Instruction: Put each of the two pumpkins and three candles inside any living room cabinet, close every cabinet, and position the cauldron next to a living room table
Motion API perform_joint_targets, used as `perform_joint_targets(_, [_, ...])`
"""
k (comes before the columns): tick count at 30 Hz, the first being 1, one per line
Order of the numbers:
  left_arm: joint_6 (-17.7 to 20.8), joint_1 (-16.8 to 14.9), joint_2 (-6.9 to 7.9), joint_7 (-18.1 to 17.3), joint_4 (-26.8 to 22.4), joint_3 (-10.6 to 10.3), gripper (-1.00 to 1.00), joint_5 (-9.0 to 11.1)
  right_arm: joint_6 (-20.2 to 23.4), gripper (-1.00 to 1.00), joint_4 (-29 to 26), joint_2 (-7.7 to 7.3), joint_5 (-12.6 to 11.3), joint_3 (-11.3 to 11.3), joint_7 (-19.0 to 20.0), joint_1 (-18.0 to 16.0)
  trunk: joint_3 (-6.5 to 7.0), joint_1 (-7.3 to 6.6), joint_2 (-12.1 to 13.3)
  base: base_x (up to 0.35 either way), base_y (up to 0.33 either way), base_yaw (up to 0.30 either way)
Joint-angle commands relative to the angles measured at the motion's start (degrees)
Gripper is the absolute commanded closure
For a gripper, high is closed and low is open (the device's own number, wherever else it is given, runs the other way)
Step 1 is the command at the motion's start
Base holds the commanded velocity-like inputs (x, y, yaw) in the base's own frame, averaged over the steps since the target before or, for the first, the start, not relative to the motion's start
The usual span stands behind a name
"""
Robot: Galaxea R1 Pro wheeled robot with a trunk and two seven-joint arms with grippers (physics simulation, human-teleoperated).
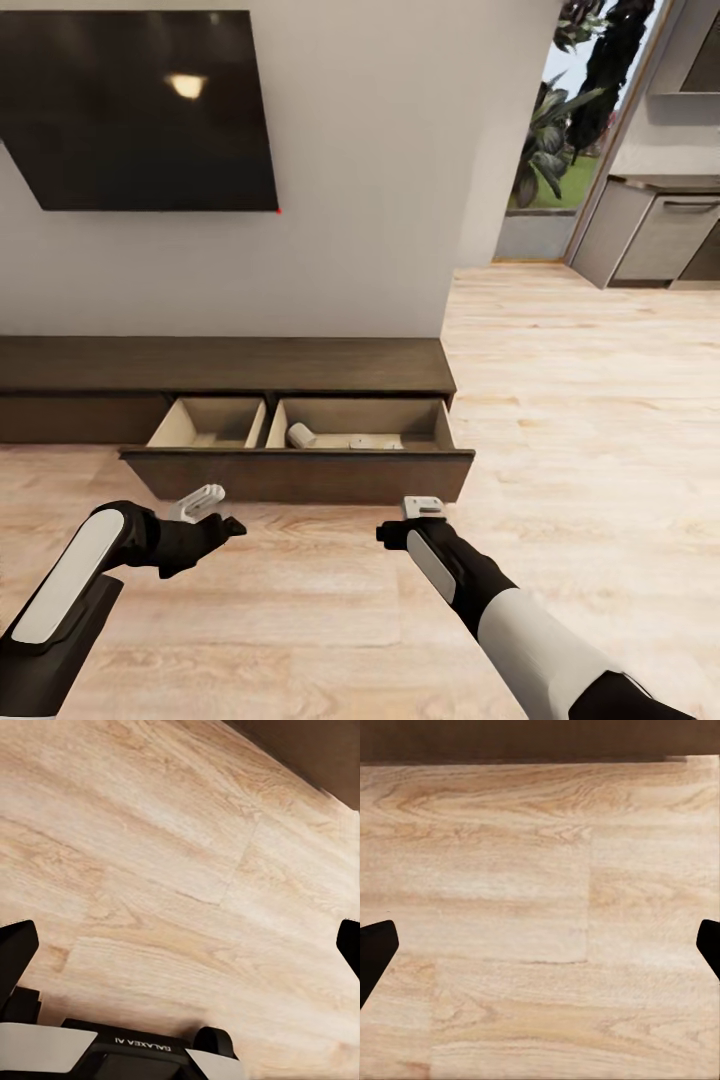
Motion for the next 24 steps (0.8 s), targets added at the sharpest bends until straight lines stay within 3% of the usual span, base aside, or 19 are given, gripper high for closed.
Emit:
perform_joint_targets(1, [0.1, -0.1, 0.03, 0.6, 0.0, -0.1, -1.00, 0.5, 0.1, -1.00, -0.1, -0.07, -0.6, 0.3, -0.6, 0.0, -0.23, 0.20, -0.4, -0.148, 0.000, 0.000])
perform_joint_targets(24, [0.0, -0.1, 0.02, 0.6, 0.8, -0.1, -1.00, -0.2, 0.0, -1.00, -0.4, -0.04, -0.4, 0.3, -0.5, 0.0, -4.36, 5.25, -9.7, -0.011, 0.000, 0.000])
